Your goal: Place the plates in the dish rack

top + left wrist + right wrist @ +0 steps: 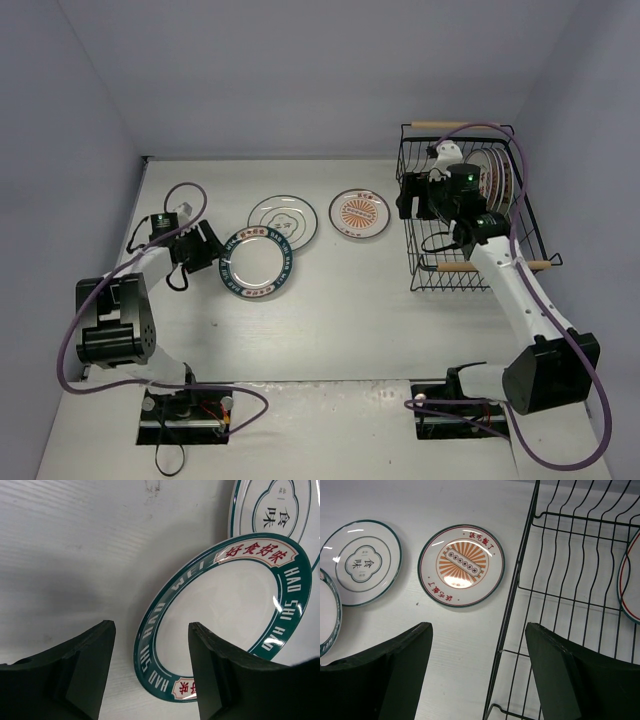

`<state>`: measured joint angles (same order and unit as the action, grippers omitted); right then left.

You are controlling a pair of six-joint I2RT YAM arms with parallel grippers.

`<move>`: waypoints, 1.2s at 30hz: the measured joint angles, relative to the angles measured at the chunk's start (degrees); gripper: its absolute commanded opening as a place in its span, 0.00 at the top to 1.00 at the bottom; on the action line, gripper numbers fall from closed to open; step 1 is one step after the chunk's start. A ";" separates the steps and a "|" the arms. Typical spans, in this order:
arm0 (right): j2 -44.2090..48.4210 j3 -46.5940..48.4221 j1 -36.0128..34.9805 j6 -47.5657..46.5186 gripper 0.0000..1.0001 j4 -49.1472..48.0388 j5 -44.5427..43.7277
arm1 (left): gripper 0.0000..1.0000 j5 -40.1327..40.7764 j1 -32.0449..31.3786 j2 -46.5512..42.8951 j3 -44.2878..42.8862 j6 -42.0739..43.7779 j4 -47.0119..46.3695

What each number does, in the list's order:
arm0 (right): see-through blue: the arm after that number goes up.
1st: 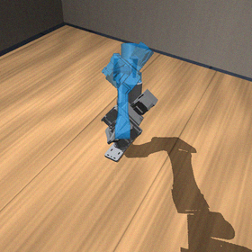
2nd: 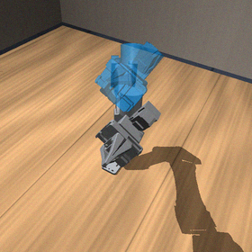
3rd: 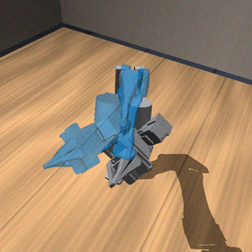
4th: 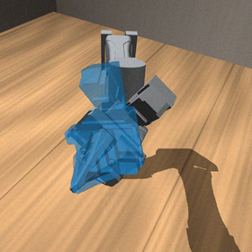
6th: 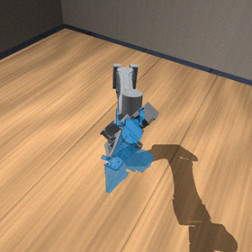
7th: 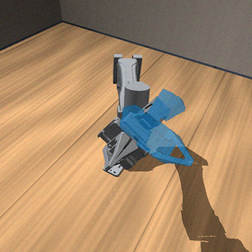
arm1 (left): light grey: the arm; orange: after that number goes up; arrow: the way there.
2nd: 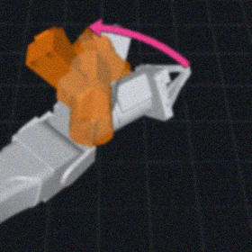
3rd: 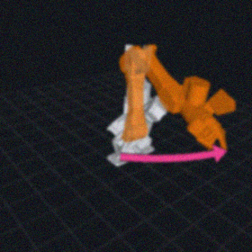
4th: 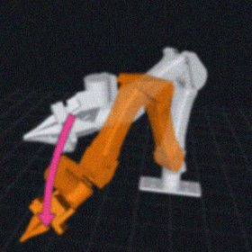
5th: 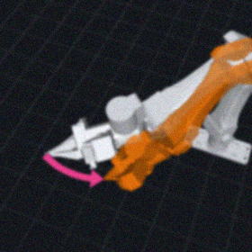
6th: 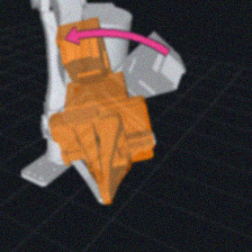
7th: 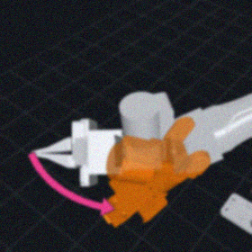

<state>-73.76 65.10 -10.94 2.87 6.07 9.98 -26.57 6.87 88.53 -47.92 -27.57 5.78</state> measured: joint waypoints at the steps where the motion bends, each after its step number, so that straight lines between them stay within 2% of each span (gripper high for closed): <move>1: 0.20 0.00 0.00 -0.07 0.24 0.02 0.44 | 0.41 -1.16 0.00 1.14 0.00 0.17 -1.01; 5: 0.79 0.00 -0.02 -0.33 0.24 0.00 1.73 | 0.41 -5.75 0.00 5.70 -0.02 0.59 -4.83; 8: 1.01 -0.02 -0.02 -0.57 0.24 0.00 2.34 | 0.48 -8.68 0.00 7.15 -0.07 1.05 -7.69; 9: 1.07 -0.07 -0.04 -0.70 0.24 0.00 2.49 | 0.52 -9.53 0.00 7.63 -0.07 1.25 -8.46; 10: 1.16 -0.15 -0.04 -0.76 0.24 0.02 2.58 | 0.63 -10.23 0.00 8.17 -0.07 1.33 -9.18; 12: 1.31 -0.37 -0.04 -0.96 0.24 0.02 2.91 | 0.73 -11.26 0.00 9.16 0.00 1.42 -10.12; 13: 1.33 -0.42 -0.04 -0.98 0.24 0.02 2.99 | 0.83 -12.31 0.00 9.62 0.22 1.29 -10.54; 16: 1.33 -0.50 -0.04 -1.01 0.24 0.02 3.23 | 0.99 -15.50 -0.07 9.64 1.09 0.59 -11.06; 19: 1.33 -0.50 -0.15 -1.03 0.24 0.00 3.52 | 1.00 -17.81 -0.17 8.31 1.66 -0.59 -12.00; 31: -1.60 3.02 -2.82 -0.92 0.24 0.15 6.51 | 1.00 -18.80 -0.33 -2.51 2.12 -4.96 -11.63; 36: -4.85 6.23 -4.98 1.07 0.23 -0.09 9.81 | 1.00 -21.92 -0.33 -5.09 1.55 -10.75 -13.86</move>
<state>-78.61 71.33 -15.92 3.95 5.98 19.79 -48.49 6.55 83.44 -46.37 -38.33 -8.08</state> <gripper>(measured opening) 0.763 0.080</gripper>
